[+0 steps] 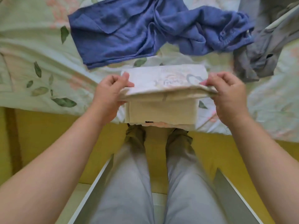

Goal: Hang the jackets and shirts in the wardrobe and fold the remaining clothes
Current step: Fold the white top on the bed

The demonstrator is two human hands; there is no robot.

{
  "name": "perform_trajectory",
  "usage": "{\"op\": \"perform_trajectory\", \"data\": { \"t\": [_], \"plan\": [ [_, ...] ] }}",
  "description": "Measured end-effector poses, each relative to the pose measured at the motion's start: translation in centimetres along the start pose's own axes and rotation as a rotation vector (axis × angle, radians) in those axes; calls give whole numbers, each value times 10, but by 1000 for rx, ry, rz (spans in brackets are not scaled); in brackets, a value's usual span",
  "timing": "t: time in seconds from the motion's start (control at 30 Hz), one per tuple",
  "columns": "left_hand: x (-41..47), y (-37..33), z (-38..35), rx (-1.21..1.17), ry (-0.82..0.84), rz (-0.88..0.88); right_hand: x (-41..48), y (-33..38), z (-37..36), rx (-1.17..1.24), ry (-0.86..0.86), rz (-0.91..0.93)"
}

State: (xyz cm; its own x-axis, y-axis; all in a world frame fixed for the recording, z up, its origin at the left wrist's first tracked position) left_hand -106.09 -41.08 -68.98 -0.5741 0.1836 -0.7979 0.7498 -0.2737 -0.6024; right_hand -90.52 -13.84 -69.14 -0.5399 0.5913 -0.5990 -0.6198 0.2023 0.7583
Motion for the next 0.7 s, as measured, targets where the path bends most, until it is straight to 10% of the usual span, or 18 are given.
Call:
{"op": "perform_trajectory", "data": {
  "t": [0.5,0.7],
  "plan": [
    [-1,94,-21,832,-284,-130,-35,-107,-37,-731,-52,-56],
    [45,51,-17,466,-442,16,27,-67,-36,-482,-292,-171]
  ]
}}
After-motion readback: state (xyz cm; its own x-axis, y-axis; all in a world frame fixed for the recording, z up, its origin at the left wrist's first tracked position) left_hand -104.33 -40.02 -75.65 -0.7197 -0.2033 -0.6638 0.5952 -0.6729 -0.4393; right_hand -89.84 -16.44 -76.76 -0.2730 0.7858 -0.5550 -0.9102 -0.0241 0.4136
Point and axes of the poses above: each hand's wrist, its own x-axis towards the middle knuckle, its own z-axis out of the back of the hand, y = z × x, the point moved 2 cm from there along x, towards the middle knuckle, and after that the axes turned 4 degrees about -x, right-handed, at the moved point
